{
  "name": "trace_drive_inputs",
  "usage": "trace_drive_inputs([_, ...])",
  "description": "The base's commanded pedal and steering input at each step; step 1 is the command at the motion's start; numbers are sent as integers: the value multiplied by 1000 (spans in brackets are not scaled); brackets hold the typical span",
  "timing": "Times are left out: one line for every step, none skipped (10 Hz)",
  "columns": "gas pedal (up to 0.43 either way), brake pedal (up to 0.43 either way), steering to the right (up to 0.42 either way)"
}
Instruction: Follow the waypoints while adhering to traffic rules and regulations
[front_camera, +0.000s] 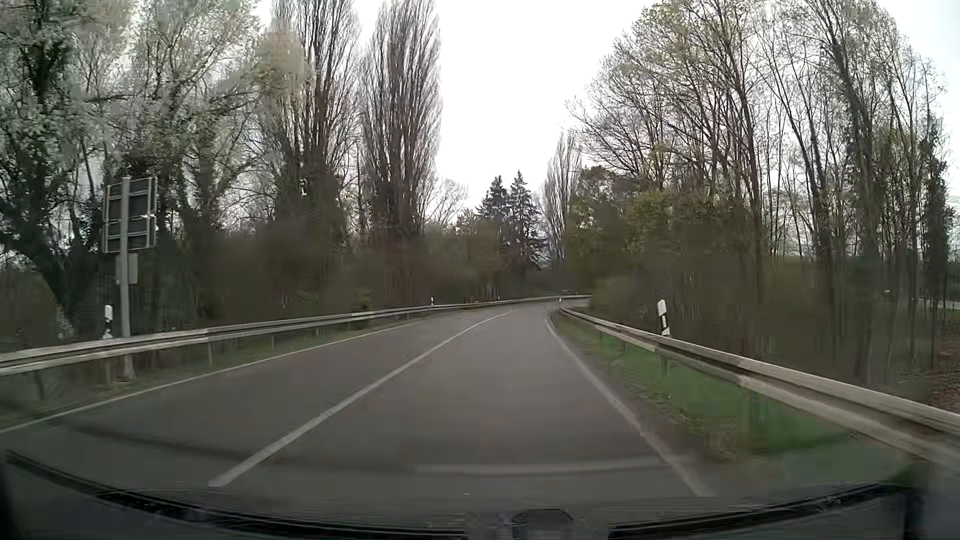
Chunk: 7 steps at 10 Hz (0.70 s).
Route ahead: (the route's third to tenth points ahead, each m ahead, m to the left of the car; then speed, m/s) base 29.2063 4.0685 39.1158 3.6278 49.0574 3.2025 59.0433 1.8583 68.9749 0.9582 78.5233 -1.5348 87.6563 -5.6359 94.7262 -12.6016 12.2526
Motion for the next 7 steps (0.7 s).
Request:
trace_drive_inputs([0, 0, 9])
trace_drive_inputs([0, 0, 9])
trace_drive_inputs([0, 0, 9])
trace_drive_inputs([0, 0, 9])
trace_drive_inputs([0, 0, 9])
trace_drive_inputs([0, 0, 9])
trace_drive_inputs([0, 0, 9])
